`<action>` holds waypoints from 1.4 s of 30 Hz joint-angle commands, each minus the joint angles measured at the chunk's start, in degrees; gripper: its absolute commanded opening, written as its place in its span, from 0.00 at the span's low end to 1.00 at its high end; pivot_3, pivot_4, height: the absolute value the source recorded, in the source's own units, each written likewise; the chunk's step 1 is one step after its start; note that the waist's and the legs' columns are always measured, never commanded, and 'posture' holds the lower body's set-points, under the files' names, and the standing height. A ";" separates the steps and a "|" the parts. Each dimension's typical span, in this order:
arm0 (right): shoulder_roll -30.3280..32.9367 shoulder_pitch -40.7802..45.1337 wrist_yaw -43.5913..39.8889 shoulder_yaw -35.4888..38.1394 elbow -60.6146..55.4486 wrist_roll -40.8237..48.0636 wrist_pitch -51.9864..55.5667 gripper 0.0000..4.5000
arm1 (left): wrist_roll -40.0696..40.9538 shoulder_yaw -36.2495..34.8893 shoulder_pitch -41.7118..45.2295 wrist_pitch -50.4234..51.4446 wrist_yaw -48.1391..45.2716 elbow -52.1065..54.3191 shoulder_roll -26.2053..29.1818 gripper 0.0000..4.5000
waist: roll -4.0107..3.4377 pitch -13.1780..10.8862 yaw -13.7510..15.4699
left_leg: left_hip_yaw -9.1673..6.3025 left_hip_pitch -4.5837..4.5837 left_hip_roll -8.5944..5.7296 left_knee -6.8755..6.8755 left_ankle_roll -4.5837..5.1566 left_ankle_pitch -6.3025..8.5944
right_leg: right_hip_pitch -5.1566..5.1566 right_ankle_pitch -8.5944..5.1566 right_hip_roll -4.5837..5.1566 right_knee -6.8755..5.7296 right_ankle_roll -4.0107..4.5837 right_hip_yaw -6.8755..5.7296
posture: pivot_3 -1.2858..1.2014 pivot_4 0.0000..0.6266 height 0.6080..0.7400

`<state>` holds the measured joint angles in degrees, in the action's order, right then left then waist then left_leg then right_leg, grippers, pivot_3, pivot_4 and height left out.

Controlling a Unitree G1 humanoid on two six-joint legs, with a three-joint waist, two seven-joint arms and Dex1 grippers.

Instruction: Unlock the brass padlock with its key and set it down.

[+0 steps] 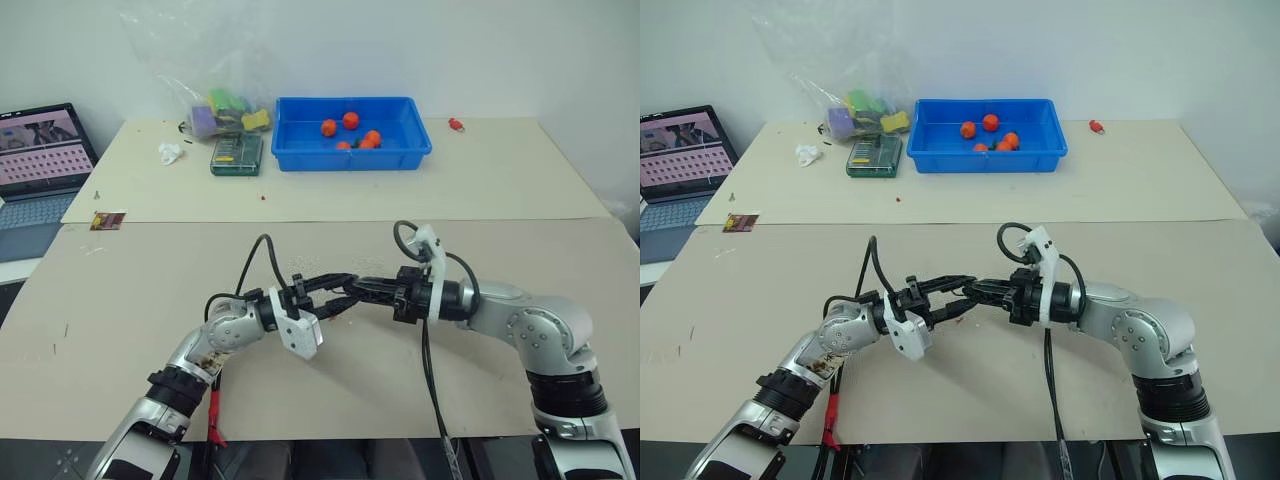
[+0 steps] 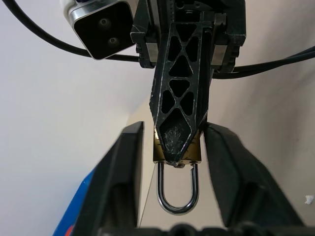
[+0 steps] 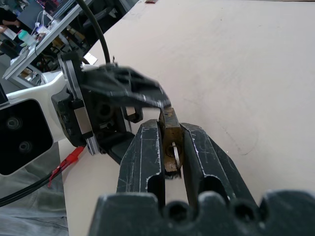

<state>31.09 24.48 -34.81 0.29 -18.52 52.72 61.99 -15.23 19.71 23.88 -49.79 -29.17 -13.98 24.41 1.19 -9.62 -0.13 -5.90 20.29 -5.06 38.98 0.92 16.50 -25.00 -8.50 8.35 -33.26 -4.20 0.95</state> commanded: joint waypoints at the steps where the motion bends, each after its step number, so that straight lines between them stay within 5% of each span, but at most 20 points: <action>1: 0.13 1.36 -0.54 0.73 -1.09 0.07 -0.40 0.03 | 2.85 0.02 0.16 -0.06 -1.06 0.77 0.49 0.82 | 0.00 0.00 0.00 | 0.01 0.00 0.00 0.00 0.00 0.00 | 0.00 0.00 0.00 0.00 0.00 0.00 | 0.52 0.24 1.00; 3: 0.18 1.35 -0.69 0.75 -1.02 -0.02 -0.37 0.03 | 3.58 -0.18 0.02 -0.12 -1.60 0.64 0.93 0.99 | 0.00 0.00 -0.02 | -0.01 0.00 0.00 0.00 0.00 0.00 | 0.00 0.00 0.00 0.00 0.00 0.00 | 0.52 0.24 1.00; 15: 3.01 0.65 -4.13 3.21 -3.12 3.97 0.87 0.03 | 9.54 -1.25 0.66 7.40 -9.21 -6.66 4.39 1.00 | 0.00 0.00 -0.17 | -0.02 0.00 -0.01 0.00 0.02 0.01 | 0.00 0.00 0.00 0.00 0.00 -0.01 | 0.52 0.24 1.00; 22: 5.13 -0.37 -5.77 4.71 -5.39 6.94 1.09 0.03 | 21.22 -1.92 -1.40 24.82 -16.25 0.59 0.99 1.00 | 0.00 0.00 -0.29 | -0.08 0.02 0.00 0.01 0.02 0.01 | -0.01 0.00 0.00 0.00 -0.01 -0.01 | 0.52 0.24 1.00; 27: 5.92 -0.86 -6.59 4.90 -5.45 6.59 -0.07 0.03 | 30.38 -3.07 -1.22 41.55 -19.63 9.27 -1.09 0.68 | 0.01 0.00 -0.54 | -0.12 0.01 0.01 0.02 0.02 0.01 | 0.00 -0.01 0.00 -0.02 -0.01 0.00 | 0.52 0.24 1.00; 35: 6.49 -1.23 -7.20 4.78 -4.73 5.35 -1.11 0.03 | 36.07 -5.74 -0.85 55.41 -20.14 15.56 -2.72 0.03 | 0.01 0.00 -0.65 | -0.10 0.01 0.01 0.02 0.02 0.01 | 0.00 -0.01 0.00 -0.02 -0.02 0.00 | 0.52 0.24 1.00; 42: 6.48 -0.72 -7.28 4.68 -3.42 4.18 -2.14 0.03 | 37.28 -5.46 -2.69 61.01 -22.73 19.05 -2.11 0.01 | 0.01 0.00 -0.61 | -0.09 0.01 0.00 0.02 0.02 0.01 | 0.00 -0.01 0.00 0.01 -0.01 0.00 | 0.52 0.24 1.00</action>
<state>37.31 23.24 -41.21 3.24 -21.28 56.81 61.64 20.54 14.57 21.49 10.01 -51.03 2.34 22.15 1.19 -9.63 -0.73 -5.99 20.30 -5.06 39.00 0.94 16.51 -25.00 -8.51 8.35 -33.24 -4.21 0.96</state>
